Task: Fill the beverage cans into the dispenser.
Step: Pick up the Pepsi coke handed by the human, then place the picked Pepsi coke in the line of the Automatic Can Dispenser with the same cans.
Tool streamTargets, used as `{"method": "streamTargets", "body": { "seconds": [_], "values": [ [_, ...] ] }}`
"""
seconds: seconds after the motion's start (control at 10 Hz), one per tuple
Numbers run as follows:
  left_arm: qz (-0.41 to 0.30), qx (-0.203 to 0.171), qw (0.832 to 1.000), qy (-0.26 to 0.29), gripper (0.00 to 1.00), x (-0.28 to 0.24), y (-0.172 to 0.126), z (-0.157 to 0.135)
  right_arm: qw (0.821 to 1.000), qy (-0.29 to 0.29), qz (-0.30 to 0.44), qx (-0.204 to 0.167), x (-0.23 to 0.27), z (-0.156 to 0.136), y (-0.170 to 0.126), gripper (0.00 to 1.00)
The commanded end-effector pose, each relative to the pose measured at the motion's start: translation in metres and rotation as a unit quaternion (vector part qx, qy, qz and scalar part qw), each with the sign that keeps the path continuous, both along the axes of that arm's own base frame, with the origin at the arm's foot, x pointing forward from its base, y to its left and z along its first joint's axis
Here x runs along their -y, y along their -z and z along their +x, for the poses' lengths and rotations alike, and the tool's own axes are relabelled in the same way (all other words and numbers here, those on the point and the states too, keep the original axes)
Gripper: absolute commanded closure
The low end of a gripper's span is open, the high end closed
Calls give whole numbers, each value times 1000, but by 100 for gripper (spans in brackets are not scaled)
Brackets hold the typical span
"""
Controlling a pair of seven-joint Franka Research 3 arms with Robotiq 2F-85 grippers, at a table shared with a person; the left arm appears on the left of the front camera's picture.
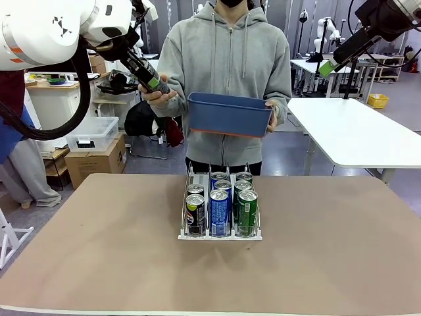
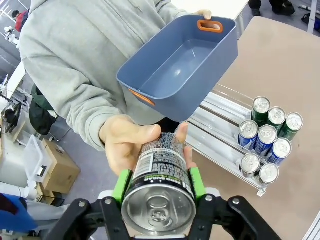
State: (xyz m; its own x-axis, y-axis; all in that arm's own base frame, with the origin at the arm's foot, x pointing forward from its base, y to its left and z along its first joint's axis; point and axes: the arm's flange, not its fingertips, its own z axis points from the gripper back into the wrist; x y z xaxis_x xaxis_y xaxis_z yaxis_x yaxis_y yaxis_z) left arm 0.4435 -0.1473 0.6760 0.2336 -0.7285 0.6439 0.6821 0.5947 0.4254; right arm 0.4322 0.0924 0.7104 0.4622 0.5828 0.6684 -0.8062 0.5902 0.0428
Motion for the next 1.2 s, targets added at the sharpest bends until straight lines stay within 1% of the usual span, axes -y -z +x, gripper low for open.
{"method": "streamTargets", "body": {
  "seconds": [0.0,1.1],
  "values": [
    [4,1,1000,-2,58,-2,0,2,1000,-3,5,-2,1,0,1,0],
    [4,1,1000,-2,58,-2,0,2,1000,-3,5,-2,1,0,1,0]
  ]
}}
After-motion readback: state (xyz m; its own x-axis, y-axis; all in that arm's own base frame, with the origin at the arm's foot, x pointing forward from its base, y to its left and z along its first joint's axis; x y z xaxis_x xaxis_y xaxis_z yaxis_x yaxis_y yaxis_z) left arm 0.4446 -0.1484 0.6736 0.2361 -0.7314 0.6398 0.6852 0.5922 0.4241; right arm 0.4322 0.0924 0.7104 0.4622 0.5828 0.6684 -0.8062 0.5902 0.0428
